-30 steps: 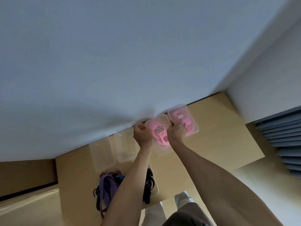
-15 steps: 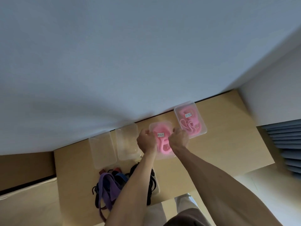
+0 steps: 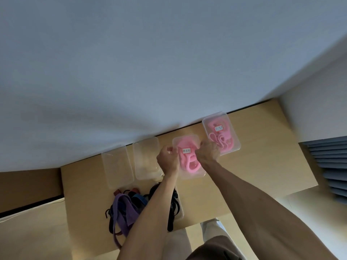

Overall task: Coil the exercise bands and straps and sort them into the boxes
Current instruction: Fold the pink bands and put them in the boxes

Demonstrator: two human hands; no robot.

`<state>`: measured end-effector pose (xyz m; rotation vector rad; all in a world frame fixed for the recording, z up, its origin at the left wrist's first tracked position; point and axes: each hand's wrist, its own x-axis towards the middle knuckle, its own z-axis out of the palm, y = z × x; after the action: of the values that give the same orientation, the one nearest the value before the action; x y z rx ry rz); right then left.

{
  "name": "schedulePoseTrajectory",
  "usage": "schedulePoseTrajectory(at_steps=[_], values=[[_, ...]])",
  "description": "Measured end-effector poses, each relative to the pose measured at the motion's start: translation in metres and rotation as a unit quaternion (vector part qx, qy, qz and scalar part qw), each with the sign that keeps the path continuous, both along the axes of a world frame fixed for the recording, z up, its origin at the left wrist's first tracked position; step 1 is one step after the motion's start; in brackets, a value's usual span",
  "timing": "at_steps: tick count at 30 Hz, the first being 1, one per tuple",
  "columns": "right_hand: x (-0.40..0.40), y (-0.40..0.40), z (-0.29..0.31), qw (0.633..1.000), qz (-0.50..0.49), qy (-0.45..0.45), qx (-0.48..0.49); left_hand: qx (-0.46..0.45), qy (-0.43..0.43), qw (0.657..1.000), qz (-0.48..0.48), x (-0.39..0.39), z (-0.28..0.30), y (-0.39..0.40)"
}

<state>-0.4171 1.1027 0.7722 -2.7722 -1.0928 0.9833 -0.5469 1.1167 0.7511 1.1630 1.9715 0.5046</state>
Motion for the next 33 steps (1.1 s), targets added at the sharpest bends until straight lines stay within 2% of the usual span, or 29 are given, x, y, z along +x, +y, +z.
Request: schedulePoseTrajectory(at_steps=[9,13,16,20,24,29,33], values=[[-0.005,0.0,0.001,0.999,0.034,-0.034,0.0,-0.023,-0.02,0.999,-0.032,-0.007,0.006,0.001],[-0.004,0.008,-0.002,0.993,0.095,-0.073,-0.015,0.023,-0.022,0.993,-0.109,-0.008,0.004,0.003],[-0.006,0.012,-0.002,0.99,0.122,-0.071,-0.018,0.054,-0.01,0.995,-0.088,-0.011,0.001,0.006],[-0.006,0.016,-0.003,0.995,0.095,-0.034,0.009,0.069,-0.004,0.996,-0.062,-0.014,0.0,0.007],[-0.003,0.018,-0.004,0.992,0.059,0.1,0.051,0.074,-0.004,0.996,-0.043,-0.013,-0.001,0.008],[-0.004,0.023,-0.003,0.997,0.031,0.062,0.046,0.067,-0.032,0.997,-0.018,-0.013,-0.004,0.014],[-0.003,0.022,-0.009,0.995,0.003,0.075,0.064,0.062,-0.065,0.996,-0.011,-0.013,-0.008,0.015]])
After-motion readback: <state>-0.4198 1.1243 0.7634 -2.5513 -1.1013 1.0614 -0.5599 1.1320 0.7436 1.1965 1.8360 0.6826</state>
